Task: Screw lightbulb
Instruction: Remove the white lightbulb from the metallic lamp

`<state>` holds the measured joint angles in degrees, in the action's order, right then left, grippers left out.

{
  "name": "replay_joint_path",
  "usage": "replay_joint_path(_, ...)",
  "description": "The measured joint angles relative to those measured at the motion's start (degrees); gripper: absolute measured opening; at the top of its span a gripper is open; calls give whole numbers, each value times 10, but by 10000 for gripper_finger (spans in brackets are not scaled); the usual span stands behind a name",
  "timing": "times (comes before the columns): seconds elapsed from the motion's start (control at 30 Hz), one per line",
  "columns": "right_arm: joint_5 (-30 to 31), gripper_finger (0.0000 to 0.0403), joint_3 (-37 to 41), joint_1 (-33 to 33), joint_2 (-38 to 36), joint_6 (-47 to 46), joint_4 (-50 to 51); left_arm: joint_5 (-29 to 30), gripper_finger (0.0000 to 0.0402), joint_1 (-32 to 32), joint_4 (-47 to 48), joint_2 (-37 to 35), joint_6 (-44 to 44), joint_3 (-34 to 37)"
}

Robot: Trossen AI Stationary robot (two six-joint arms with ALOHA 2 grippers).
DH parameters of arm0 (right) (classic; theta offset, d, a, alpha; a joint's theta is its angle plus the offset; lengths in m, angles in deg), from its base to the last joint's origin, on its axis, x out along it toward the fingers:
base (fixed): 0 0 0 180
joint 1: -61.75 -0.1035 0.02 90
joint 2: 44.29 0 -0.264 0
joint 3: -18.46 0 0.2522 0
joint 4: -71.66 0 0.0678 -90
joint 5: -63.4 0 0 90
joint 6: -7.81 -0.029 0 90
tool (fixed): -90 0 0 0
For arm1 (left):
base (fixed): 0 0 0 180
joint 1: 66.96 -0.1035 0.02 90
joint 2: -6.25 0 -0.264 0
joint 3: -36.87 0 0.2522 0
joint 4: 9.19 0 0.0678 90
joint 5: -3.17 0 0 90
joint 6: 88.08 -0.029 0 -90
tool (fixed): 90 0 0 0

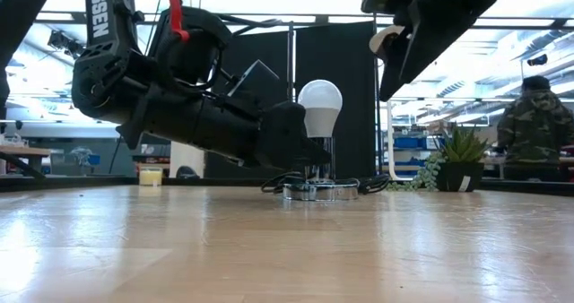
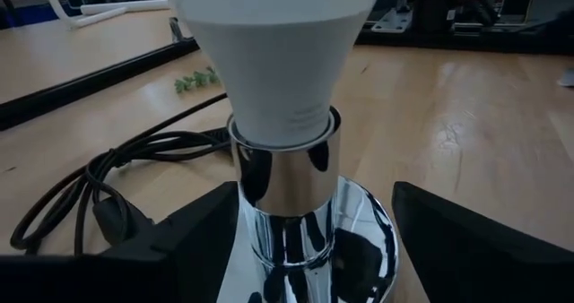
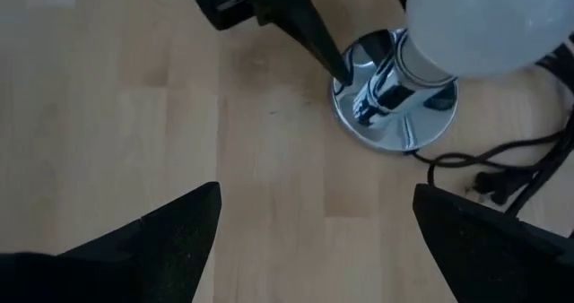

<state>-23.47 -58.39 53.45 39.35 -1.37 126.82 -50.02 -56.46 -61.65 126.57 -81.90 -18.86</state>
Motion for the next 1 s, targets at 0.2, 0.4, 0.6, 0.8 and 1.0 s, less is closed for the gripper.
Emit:
replay_joint_path(0.2, 15, 378, -1, 7, 0, 15, -8, 1, 297, 0, 1, 0, 0, 0)
replay_joint_path(0.4, 19, 378, -11, 16, 0, 34, 18, 2, 297, 0, -1, 0, 0, 0)
replay_joint_path(0.6, 104, 377, -54, 22, 3, -16, 97, 27, 297, 0, 0, 0, 0, 0)
replay_joint_path(0.8, 97, 377, -54, 21, 1, -17, 69, 26, 297, 0, -3, 0, 2, 0)
replay_joint_path(1.0, 46, 375, -66, 50, 3, 28, 106, 5, 297, 0, -1, 0, 9, -6)
